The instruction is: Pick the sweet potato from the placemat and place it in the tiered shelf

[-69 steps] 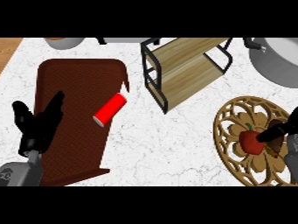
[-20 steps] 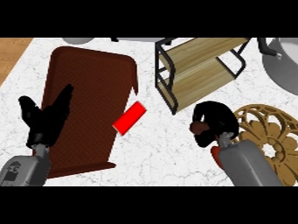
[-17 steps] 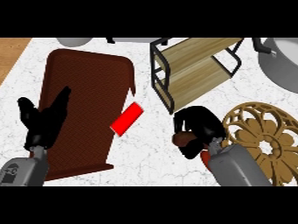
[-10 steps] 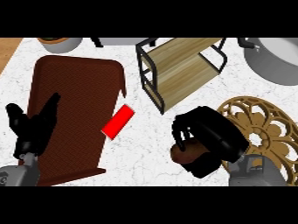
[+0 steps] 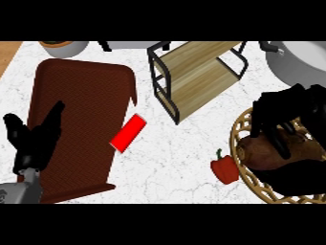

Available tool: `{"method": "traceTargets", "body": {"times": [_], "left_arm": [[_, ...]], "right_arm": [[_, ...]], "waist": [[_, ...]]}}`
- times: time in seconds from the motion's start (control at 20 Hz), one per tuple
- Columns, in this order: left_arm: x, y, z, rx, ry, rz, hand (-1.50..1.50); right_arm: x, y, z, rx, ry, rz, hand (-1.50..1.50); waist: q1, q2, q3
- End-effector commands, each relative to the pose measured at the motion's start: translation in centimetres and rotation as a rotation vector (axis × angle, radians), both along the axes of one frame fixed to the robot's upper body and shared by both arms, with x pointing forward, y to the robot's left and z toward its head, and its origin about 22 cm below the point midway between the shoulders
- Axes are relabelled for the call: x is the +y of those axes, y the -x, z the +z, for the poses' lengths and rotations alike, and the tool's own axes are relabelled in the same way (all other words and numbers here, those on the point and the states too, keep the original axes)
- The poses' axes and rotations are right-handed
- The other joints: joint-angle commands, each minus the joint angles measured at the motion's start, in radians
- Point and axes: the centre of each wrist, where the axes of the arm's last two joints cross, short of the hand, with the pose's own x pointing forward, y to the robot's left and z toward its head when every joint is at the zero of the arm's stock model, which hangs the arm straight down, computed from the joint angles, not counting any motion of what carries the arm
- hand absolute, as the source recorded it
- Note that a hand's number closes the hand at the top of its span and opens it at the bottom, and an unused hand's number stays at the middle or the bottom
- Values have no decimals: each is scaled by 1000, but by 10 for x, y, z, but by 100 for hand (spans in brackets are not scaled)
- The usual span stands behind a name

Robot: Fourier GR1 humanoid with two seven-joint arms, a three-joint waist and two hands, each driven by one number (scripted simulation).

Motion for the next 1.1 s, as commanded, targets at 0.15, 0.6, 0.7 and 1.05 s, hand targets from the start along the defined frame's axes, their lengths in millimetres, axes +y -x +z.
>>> {"method": "traceTargets", "body": {"times": [0.15, 0.6, 0.7, 1.05], "left_arm": [[-5, 18, -29, 134, 13, -11, 0], [-8, 1, -30, 120, 21, -9, 0], [-11, 8, -29, 127, 27, -22, 0], [-8, 20, -29, 111, 11, -37, 0]], "right_arm": [[-19, -19, 65, -15, -88, -82, 150], [-22, -67, 137, 1, -145, -172, 150], [-18, -76, 152, -14, -120, -175, 150], [-26, -120, 148, 45, -47, -147, 150]], "waist": [[18, 12, -11], [27, 19, -11], [40, 19, -11], [55, 25, -11]]}}
